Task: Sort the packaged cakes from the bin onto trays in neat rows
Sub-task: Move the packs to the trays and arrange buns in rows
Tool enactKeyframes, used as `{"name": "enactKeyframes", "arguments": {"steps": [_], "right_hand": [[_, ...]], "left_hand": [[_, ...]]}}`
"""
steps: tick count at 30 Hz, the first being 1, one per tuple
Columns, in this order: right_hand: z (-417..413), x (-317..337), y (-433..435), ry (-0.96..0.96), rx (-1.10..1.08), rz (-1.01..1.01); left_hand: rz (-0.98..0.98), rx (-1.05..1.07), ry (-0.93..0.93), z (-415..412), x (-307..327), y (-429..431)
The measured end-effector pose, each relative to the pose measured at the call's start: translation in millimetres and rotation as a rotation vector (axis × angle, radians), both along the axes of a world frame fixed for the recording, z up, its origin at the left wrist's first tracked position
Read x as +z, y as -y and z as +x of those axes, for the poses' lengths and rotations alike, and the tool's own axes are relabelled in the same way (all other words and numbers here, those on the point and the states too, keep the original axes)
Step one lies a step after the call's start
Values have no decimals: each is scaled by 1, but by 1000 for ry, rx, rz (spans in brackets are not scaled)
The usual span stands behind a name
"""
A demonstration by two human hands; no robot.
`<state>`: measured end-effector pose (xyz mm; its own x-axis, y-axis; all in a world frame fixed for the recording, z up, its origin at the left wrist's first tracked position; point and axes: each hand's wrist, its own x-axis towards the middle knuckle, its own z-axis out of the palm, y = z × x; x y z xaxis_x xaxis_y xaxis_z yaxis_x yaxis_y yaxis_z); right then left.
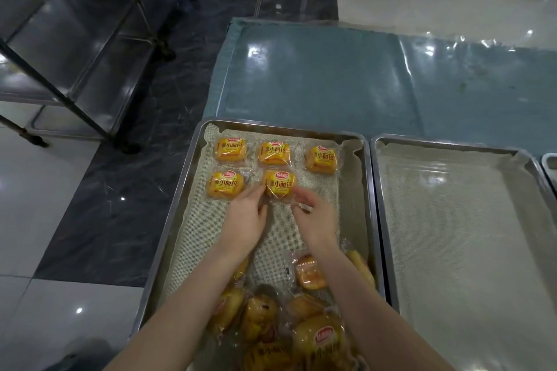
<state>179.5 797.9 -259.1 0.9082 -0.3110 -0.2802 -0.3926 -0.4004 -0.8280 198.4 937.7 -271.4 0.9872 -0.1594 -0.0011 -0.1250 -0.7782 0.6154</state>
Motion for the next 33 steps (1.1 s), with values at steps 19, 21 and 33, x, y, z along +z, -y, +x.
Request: {"name": "enactKeyframes", "arguments": {"steps": [19,21,33], "right_hand": [[-34,29,50,-246,909,-610],[-36,30,52,-117,790,-558],[-56,16,60,33,537,-363]], "left_hand": [[145,-375,-303,-54,20,13],[34,-297,-210,-55,23,12],[119,-197,-268,-62,17,14]]}}
